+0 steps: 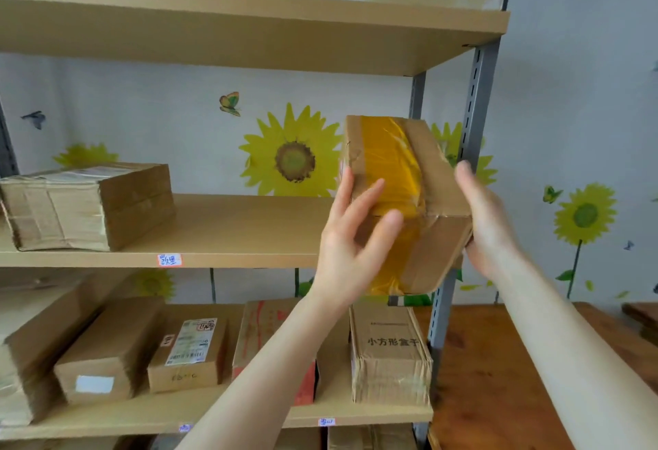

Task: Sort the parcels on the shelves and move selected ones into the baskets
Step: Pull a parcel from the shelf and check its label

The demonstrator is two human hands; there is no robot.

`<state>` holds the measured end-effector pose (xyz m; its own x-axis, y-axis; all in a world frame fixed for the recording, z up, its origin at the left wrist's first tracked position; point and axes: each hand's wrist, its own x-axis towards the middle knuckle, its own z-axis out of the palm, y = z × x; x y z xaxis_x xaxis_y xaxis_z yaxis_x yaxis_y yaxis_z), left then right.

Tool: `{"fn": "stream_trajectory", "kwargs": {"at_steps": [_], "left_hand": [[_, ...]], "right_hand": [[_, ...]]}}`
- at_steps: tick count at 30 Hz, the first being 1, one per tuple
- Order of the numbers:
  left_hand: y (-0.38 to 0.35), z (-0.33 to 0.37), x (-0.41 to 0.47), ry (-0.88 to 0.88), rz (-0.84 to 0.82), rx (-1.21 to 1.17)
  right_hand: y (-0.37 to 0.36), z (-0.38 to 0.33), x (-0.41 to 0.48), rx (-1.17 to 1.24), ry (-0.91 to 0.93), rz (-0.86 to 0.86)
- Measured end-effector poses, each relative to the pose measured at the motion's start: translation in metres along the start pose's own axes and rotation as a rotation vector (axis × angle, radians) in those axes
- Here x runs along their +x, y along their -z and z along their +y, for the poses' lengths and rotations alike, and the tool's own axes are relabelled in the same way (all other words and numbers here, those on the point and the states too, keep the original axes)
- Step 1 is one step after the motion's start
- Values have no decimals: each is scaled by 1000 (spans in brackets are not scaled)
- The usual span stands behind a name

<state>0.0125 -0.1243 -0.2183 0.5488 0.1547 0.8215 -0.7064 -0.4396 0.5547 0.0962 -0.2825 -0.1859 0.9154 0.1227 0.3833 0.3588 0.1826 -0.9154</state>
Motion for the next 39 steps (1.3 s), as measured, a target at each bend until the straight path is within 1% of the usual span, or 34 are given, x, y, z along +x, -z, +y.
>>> {"fn": "stream_trajectory", "kwargs": {"at_steps": [2,3,6,8,9,10,11,12,13,14,16,17,18,20,22,26,28,29,31,32,33,35,37,39], "left_hand": [[2,-4,-3,97,83,-214],[2,-6,-6,152,127,-249],[-1,-18,-17,345,195,-236],[0,-27,-19,544,233,-292],[2,-31,-18,673,202,-283],[5,-34,-17,822,122,-261],[7,-37,-17,967,34,-291],[8,-40,-19,1068,-29,-361],[9,-40,-22,1107,-41,-445],[9,-40,-23,1089,-3,-508],[10,-41,-21,955,129,-572],[11,-41,-19,879,175,-607],[12,-38,-16,815,189,-635],[14,-30,-11,723,154,-639],[15,-25,-7,674,110,-608],[12,-23,-4,615,72,-565],[11,-26,-8,519,17,-524],[10,-28,-9,456,-26,-461],[7,-34,-8,353,-115,-270],[6,-39,-5,322,-141,-154],[5,-44,0,310,-143,-45],[2,-55,10,311,-117,79],[-5,-64,18,316,-121,146],[-14,-73,27,345,-138,211]], "right_hand": [[8,-4,-3,5,-22,-29],[11,-4,-5,19,-33,-36],[15,-9,-7,40,-35,-29],[16,-10,-9,62,-24,-36],[17,-10,-10,74,-17,-47],[18,-9,-11,84,-16,-59],[20,-8,-10,91,-15,-67],[22,-7,-10,105,-15,-72],[25,-6,-10,128,-19,-78],[27,-4,-9,172,-27,-85],[33,2,-5,319,-66,-55],[35,7,-3,365,-92,1],[36,13,-1,355,-113,81],[38,25,1,223,-127,238],[37,35,1,104,-122,334],[37,44,2,-88,-76,424],[37,46,3,-214,-29,479],[37,47,3,-242,-12,493],[35,47,3,-239,-48,471],[34,48,4,-190,-97,424],[35,50,6,-105,-139,354],[36,56,7,56,-139,186],[38,60,11,29,-93,85],[39,61,20,-111,-72,60]]}}
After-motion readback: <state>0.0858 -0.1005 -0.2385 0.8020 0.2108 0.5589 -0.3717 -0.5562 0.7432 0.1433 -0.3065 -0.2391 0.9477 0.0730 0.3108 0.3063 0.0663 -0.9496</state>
